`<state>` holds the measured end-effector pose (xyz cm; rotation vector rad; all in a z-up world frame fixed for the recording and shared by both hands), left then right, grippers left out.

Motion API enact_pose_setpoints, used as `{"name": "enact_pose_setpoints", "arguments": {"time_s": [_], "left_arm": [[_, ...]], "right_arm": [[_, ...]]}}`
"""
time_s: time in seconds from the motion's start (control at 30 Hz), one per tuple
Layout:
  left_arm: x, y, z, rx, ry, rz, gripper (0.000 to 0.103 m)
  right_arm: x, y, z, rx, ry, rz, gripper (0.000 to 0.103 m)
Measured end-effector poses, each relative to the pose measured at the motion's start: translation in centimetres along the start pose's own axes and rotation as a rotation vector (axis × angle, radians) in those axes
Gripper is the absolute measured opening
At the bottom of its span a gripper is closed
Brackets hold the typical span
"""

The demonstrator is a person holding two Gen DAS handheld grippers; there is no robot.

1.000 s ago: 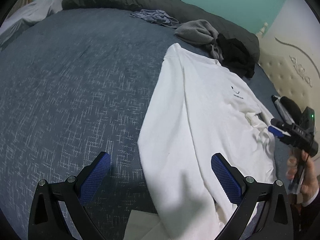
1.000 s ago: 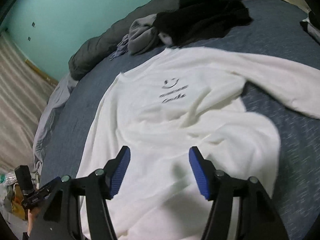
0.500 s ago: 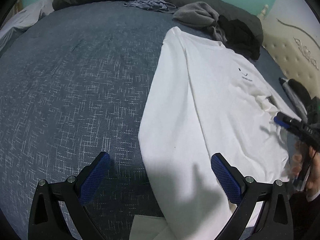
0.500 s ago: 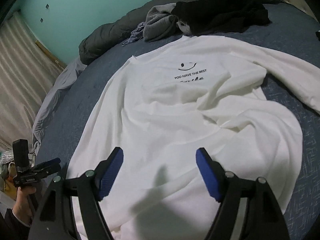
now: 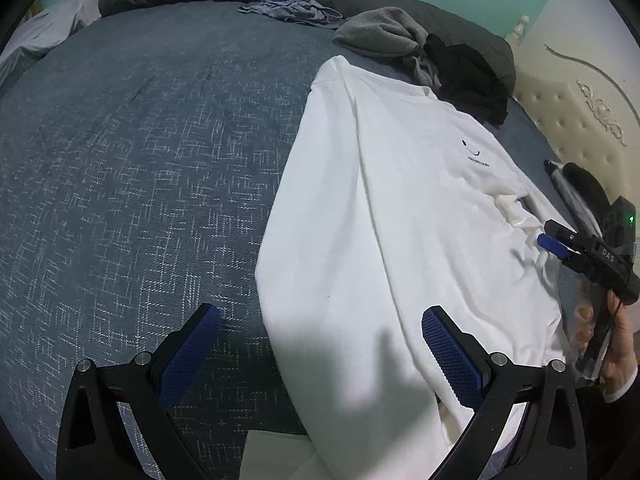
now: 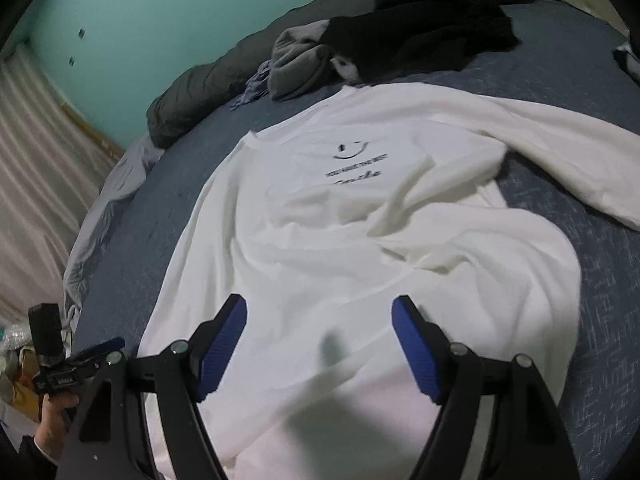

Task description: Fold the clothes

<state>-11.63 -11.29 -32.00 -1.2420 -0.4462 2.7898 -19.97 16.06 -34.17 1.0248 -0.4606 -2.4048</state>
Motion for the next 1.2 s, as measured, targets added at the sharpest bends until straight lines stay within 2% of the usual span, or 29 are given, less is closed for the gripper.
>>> {"name": "enact_pose_setpoints", "arguments": {"time_s": [0.17,0.4,0.53,0.57,0.6,0.7,0.77,0.9,0.97,1.2], "left_arm": [[0.3,0.1,0.0,0.030,0.014,0.010,0.100],[1.3,0.3,-0.3,0.028,0.041,0.007,0.078],[2.0,0.5,-0.9,0.024,0.065,0.003,0.071],[2.2,0.5,-1.0,0.022,0.071,0.002,0.065],[2.4,0.6,-1.2,0.021,0.077,0.001,0.053],[2.9,0.7,-1.6,0.018,0.094,-0.002,0.033],[3.2,0.8,-1.8,0.016,0.106,-0.004,0.029],[3.2,0.6,-1.6,0.039,0.109,0.004,0.008],[2.8,0.6,-1.0,0.057,0.099,0.016,0.004],[0.4,2.2,2.4,0.117,0.050,0.089,0.003]], "right_arm": [[0.1,-0.9,-0.2,0.000,-0.014,-0.017,0.076],[0.9,-1.6,-0.8,0.004,-0.009,-0.017,0.076],[0.9,-0.8,-0.2,0.003,-0.019,0.008,0.076],[0.8,-0.6,0.1,-0.001,-0.024,0.014,0.076],[0.6,-0.3,0.3,-0.007,-0.032,0.019,0.076],[0.2,0.4,1.1,-0.034,-0.057,0.027,0.076],[0.2,0.8,1.3,-0.044,-0.066,0.033,0.076],[0.6,1.2,1.2,-0.040,-0.058,0.045,0.076],[0.8,1.2,1.2,-0.038,-0.055,0.046,0.076],[1.3,1.2,1.1,-0.031,-0.047,0.046,0.076]]}}
Point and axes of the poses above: each gripper's, at about its wrist camera, not at the fingertips, and x roughly the way its jaws point, y to its left, z to its top, the point moved 10 cm from there along x, roughly the way its jaws point, and after that the axes turned 11 degrees about -y, right-handed, at the moved point
